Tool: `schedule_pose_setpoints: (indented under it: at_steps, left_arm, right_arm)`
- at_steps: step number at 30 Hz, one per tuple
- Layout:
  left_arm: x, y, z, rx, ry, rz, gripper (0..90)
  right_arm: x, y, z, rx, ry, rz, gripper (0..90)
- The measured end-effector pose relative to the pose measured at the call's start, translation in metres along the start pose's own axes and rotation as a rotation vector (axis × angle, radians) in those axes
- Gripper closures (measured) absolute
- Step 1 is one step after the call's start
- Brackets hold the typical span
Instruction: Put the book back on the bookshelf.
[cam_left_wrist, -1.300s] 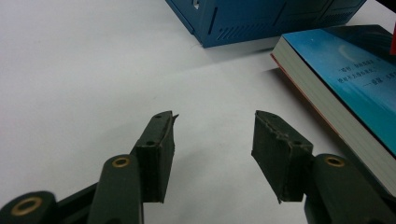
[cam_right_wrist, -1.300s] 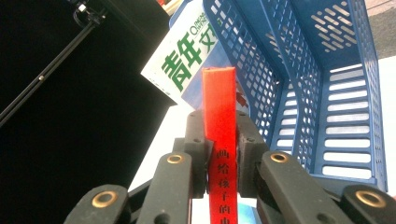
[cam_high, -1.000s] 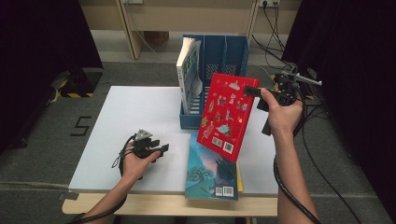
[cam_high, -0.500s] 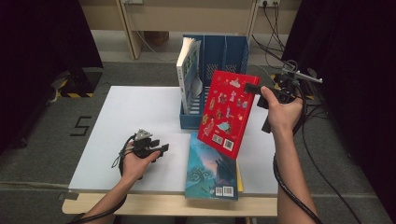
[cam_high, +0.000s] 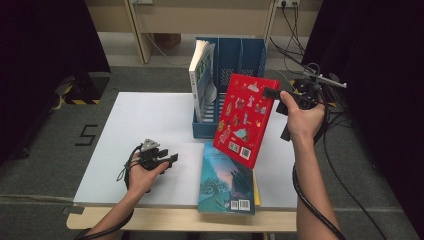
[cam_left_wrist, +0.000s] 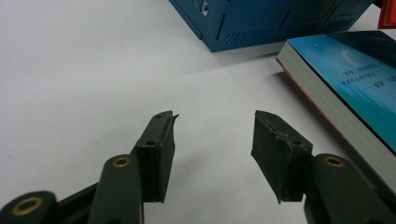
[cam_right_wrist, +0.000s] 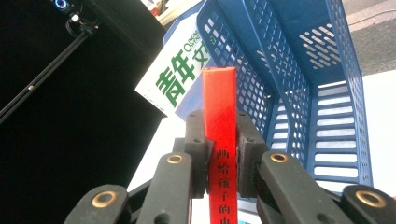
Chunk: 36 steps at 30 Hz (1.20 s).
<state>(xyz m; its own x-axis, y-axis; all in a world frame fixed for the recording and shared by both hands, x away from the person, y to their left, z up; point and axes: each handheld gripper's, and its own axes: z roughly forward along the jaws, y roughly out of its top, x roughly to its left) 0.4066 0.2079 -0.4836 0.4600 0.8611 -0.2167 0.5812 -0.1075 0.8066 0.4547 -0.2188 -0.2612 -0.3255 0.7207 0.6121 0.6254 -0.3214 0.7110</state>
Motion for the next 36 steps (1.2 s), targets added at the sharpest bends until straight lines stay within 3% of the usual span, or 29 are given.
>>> schedule_pose_setpoints:
  at_steps: [24, 36]
  left_arm:
    - [0.004, -0.006, -0.011, -0.017, 0.009, 0.011, 48.1]
    - [0.007, -0.017, -0.013, -0.016, 0.017, 0.015, 48.1]
  right_arm:
    - [0.006, 0.008, 0.002, -0.020, -0.012, -0.018, 79.5]
    - [0.005, 0.010, 0.003, -0.034, -0.017, -0.015, 79.5]
